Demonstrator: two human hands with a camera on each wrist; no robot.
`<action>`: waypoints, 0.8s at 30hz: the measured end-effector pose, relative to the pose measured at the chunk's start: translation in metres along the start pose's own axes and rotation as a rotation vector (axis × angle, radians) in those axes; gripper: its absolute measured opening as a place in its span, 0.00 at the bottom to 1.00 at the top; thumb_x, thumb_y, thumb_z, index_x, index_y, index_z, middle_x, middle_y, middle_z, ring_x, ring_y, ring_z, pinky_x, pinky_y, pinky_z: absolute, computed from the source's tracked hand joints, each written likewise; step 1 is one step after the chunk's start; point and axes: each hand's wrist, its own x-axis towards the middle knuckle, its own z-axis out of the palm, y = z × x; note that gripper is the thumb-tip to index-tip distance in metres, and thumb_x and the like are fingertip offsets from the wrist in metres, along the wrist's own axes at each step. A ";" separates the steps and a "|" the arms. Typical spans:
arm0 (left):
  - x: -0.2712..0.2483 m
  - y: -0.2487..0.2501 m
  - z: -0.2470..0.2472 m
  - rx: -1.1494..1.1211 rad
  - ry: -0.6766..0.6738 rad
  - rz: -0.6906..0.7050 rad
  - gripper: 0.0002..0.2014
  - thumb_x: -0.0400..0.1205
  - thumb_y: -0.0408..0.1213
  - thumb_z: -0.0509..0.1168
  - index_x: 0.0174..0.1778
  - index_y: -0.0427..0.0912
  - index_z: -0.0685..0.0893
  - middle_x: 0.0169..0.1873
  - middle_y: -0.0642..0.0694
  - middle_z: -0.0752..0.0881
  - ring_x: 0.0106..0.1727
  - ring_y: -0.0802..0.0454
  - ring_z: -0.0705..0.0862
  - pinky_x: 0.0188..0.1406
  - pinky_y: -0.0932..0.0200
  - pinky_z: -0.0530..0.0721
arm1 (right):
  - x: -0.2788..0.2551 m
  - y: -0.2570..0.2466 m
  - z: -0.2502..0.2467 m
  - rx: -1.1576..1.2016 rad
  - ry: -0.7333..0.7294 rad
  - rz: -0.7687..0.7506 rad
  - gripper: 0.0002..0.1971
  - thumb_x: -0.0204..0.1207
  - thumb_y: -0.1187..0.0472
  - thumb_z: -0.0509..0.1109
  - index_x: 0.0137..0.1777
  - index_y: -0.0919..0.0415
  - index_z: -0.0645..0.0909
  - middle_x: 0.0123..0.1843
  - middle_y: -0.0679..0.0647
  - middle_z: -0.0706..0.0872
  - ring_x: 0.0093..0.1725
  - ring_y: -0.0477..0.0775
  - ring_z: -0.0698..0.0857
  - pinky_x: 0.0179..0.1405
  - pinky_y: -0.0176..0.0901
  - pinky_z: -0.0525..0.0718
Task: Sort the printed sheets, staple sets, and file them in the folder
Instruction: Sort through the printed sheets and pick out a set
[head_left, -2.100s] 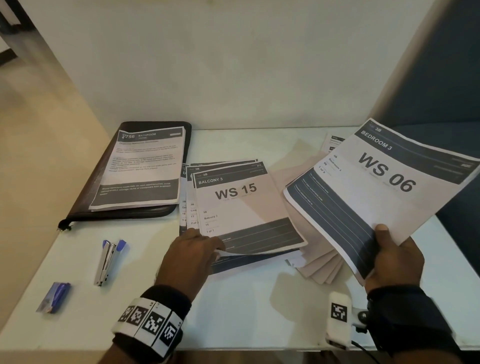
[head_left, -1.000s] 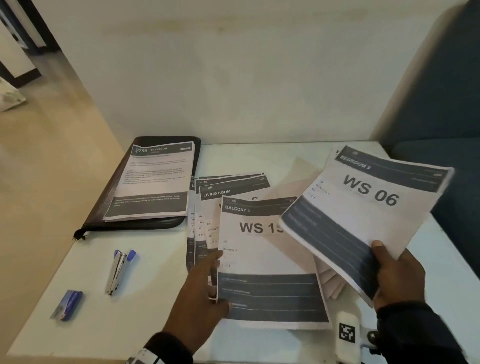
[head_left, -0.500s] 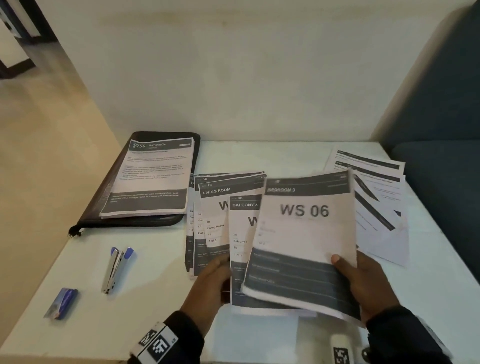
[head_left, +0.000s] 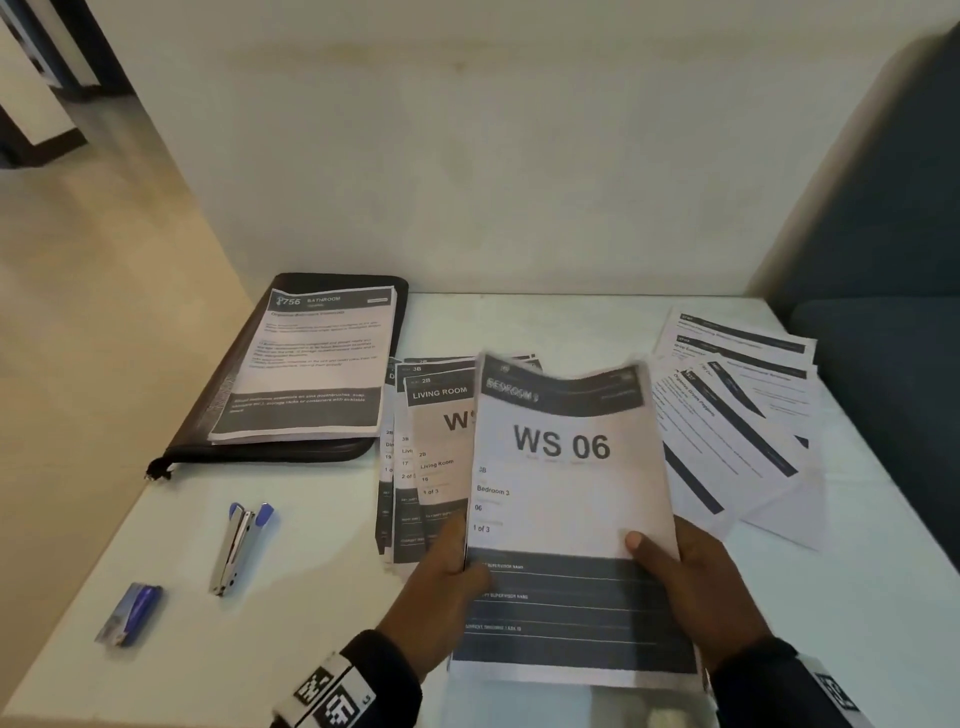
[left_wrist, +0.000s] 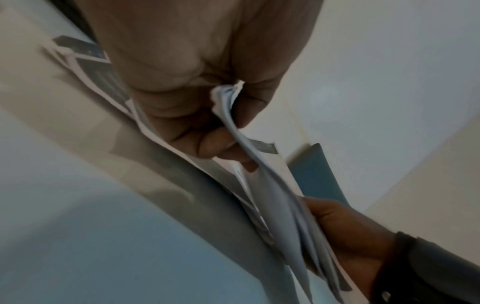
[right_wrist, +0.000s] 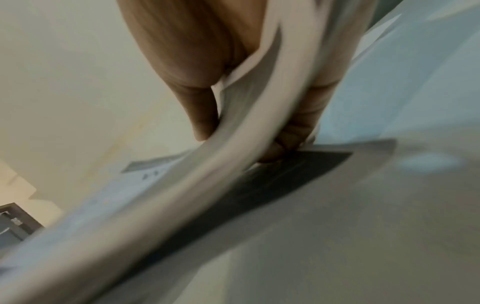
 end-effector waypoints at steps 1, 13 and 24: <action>-0.001 0.003 0.001 0.007 0.008 0.034 0.17 0.87 0.29 0.54 0.58 0.61 0.71 0.57 0.74 0.76 0.54 0.70 0.78 0.41 0.80 0.80 | 0.000 -0.001 0.000 0.056 0.042 -0.035 0.16 0.79 0.49 0.67 0.64 0.51 0.77 0.60 0.48 0.85 0.59 0.52 0.84 0.60 0.49 0.81; -0.015 0.016 0.007 0.119 0.085 0.255 0.16 0.87 0.30 0.54 0.60 0.60 0.70 0.60 0.69 0.74 0.54 0.77 0.78 0.42 0.76 0.80 | -0.019 -0.032 -0.020 0.627 0.177 -0.267 0.21 0.62 0.48 0.83 0.56 0.48 0.87 0.56 0.50 0.91 0.55 0.55 0.89 0.48 0.53 0.88; -0.024 0.028 0.000 -0.172 0.262 0.464 0.29 0.68 0.53 0.72 0.62 0.44 0.80 0.53 0.53 0.90 0.58 0.52 0.87 0.50 0.62 0.87 | -0.056 -0.049 -0.011 0.431 0.221 -0.582 0.35 0.58 0.74 0.82 0.48 0.26 0.86 0.45 0.32 0.90 0.47 0.36 0.89 0.40 0.30 0.88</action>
